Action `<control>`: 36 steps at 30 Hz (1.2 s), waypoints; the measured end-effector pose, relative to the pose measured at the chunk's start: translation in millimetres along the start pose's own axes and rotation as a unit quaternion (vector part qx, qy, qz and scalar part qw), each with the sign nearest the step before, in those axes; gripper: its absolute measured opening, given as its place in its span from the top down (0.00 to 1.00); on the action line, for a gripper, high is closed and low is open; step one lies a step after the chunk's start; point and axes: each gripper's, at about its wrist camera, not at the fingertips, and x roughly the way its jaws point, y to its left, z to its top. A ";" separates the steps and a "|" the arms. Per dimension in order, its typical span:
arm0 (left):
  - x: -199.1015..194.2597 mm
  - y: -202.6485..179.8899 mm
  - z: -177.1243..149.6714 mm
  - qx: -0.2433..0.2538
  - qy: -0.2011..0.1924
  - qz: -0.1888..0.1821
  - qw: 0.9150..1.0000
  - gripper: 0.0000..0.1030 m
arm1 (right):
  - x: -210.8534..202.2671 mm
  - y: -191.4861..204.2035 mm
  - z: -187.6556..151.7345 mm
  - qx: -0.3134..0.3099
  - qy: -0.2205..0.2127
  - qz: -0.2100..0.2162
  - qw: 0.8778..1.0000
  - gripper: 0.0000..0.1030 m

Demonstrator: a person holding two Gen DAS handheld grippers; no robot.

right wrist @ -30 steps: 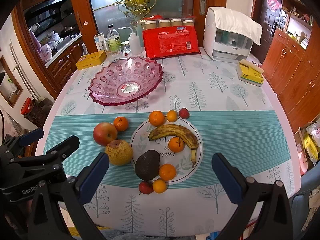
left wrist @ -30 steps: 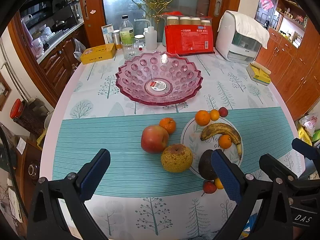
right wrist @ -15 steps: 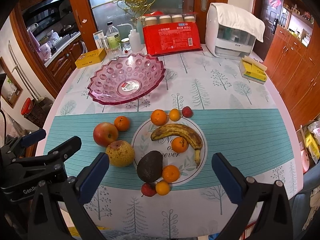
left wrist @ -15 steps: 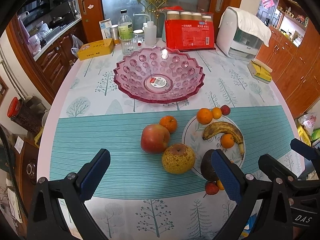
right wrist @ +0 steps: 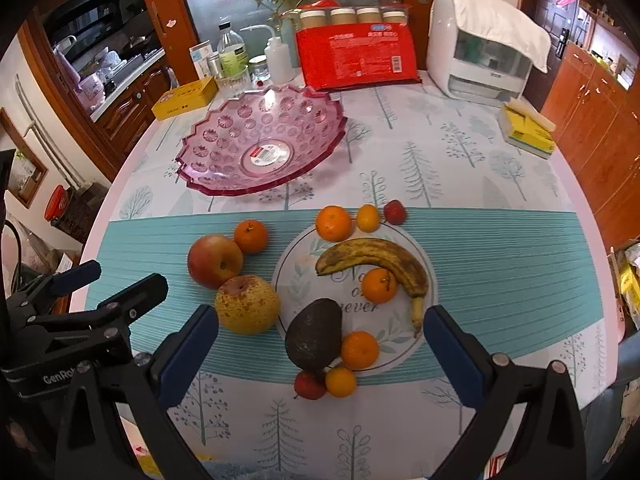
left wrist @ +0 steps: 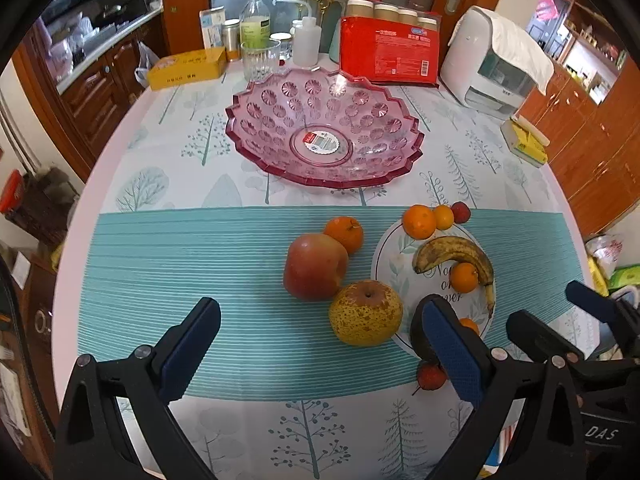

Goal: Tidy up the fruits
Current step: 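Grasp the red apple with the left tool while the right tool grasps the speckled pear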

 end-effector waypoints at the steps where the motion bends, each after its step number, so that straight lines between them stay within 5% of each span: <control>1: 2.1 3.1 -0.1 -0.004 -0.001 0.000 1.000 0.02 | 2.7 1.5 0.4 -0.002 0.002 0.003 1.000 0.00; 12: 28.0 29.6 6.3 0.014 0.025 0.036 0.999 0.02 | 36.7 26.4 -0.8 -0.045 0.015 0.031 0.998 0.00; 27: 85.6 52.8 24.2 0.004 0.075 0.018 0.997 0.02 | 94.8 70.3 -17.9 -0.151 0.025 0.072 0.986 0.01; 36: 109.1 44.9 25.9 0.020 0.084 -0.001 0.996 0.02 | 125.7 78.0 -20.6 -0.190 0.038 0.100 0.976 0.16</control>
